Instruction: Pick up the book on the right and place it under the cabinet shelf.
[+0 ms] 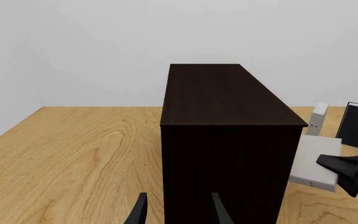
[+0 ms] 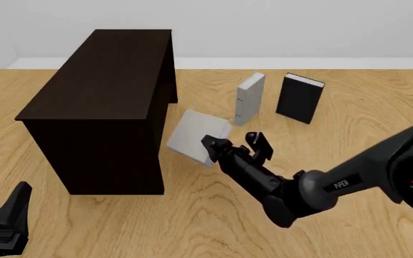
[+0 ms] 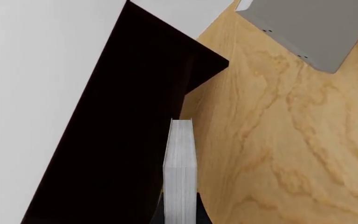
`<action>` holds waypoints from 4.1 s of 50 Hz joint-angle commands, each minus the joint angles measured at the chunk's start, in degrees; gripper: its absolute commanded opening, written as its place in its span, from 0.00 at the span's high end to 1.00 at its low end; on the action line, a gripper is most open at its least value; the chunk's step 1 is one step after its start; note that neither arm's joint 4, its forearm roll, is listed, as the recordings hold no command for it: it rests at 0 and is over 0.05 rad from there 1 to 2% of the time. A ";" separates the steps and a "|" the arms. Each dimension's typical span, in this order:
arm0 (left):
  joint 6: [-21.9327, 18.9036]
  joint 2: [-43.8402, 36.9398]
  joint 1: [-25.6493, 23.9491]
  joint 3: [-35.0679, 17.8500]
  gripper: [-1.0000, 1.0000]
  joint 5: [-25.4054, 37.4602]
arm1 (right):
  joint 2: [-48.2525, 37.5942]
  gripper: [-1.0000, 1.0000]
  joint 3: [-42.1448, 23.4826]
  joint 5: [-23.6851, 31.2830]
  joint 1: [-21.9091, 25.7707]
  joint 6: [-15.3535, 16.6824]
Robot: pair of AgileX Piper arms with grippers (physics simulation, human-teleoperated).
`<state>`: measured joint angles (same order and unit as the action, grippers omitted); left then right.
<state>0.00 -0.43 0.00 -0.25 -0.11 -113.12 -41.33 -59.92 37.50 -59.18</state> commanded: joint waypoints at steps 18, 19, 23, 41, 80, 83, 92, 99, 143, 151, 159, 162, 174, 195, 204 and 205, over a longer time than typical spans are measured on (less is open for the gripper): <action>0.00 0.00 0.00 0.00 0.00 0.00 | -4.87 1.00 -5.22 -1.14 -1.68 -2.31; 0.00 0.00 0.00 0.00 0.00 0.00 | -4.98 1.00 -5.32 -1.15 -1.67 -2.37; 0.00 0.00 0.00 0.00 0.00 0.00 | -5.68 1.00 -5.86 -1.06 -1.92 -2.43; 0.00 0.00 0.00 0.00 0.00 0.00 | -10.22 1.00 -8.15 -3.42 -2.87 -4.08; 0.00 0.00 0.00 0.00 0.00 0.00 | -22.61 1.00 -14.72 0.21 -6.51 -9.35; 0.00 0.00 0.00 0.00 0.00 0.00 | -23.23 1.00 -14.96 1.03 -6.94 -9.48; 0.00 0.00 0.00 0.00 0.00 0.00 | -24.26 1.00 -14.65 0.42 -7.21 -10.36; 0.00 0.00 0.00 0.00 0.00 0.00 | -23.97 1.00 -14.56 0.75 -7.46 -10.39; 0.00 0.00 0.00 0.00 0.00 0.00 | -13.74 0.00 -3.92 -1.21 -8.39 -8.02; 0.00 0.00 0.00 0.00 0.00 0.00 | -9.13 0.00 -0.13 -1.73 -8.22 -7.02; 0.00 0.00 0.00 0.00 0.00 0.00 | -3.05 0.00 3.39 -1.34 -8.15 -5.78; 0.00 0.00 0.00 0.00 0.00 0.00 | -1.05 0.00 4.20 -0.75 -8.01 -5.23; 0.00 0.00 0.00 0.00 0.00 0.00 | 4.29 0.00 6.64 0.70 -7.32 -3.28; 0.00 0.00 0.00 0.00 0.00 0.00 | 13.51 0.00 -4.39 31.66 -15.64 29.04; 0.00 0.00 0.00 0.00 0.00 0.00 | 16.14 0.00 -5.63 38.42 -20.40 40.20; 0.00 0.00 0.00 0.00 0.00 0.00 | 16.43 0.00 -5.51 38.46 -20.28 40.42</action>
<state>0.00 -0.43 0.00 -0.25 -0.11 -99.75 -44.78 -29.63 21.41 -30.44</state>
